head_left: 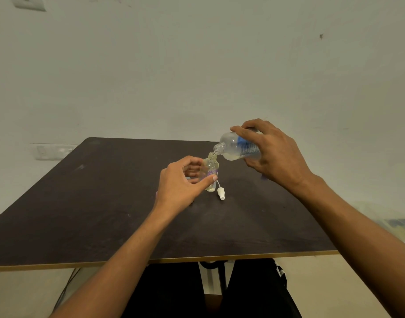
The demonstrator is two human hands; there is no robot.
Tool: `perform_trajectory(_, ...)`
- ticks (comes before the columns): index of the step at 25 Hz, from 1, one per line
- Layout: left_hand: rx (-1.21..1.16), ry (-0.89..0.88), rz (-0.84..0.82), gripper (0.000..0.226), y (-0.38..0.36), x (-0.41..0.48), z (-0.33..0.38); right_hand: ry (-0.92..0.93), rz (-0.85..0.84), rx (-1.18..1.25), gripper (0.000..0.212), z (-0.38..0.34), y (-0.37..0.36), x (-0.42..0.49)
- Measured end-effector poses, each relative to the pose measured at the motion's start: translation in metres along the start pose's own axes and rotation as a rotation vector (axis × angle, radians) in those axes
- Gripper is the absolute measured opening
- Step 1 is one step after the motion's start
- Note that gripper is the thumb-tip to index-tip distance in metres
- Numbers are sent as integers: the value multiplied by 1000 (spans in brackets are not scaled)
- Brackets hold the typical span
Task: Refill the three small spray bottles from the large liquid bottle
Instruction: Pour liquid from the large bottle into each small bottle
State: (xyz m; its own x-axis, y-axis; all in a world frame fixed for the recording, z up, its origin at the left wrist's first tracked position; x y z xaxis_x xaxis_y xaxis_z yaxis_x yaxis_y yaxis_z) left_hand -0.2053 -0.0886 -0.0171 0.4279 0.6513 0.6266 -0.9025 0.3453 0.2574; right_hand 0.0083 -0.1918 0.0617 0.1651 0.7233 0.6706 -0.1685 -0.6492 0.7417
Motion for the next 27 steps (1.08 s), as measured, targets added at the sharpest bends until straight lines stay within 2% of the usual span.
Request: perform_trajectory(27, 4, 9, -8, 42, -8, 0, -7, 20, 25, -21, 75, 3, 0, -1)
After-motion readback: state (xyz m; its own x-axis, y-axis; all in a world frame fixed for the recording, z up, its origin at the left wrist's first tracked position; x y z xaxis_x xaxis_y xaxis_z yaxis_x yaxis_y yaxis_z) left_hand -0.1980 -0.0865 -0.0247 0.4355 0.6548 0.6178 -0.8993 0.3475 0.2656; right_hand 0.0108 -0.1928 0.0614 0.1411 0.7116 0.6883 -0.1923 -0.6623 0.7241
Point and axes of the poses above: each hand's wrist, its own x-axis towards the middle knuckle, its own y-axis out of the back of the hand, z = x × y, the point moved 2 cm from there along x, towards the middle knuckle, and after that the axes turned 12 degrees about -y, right-handed, at the moved point
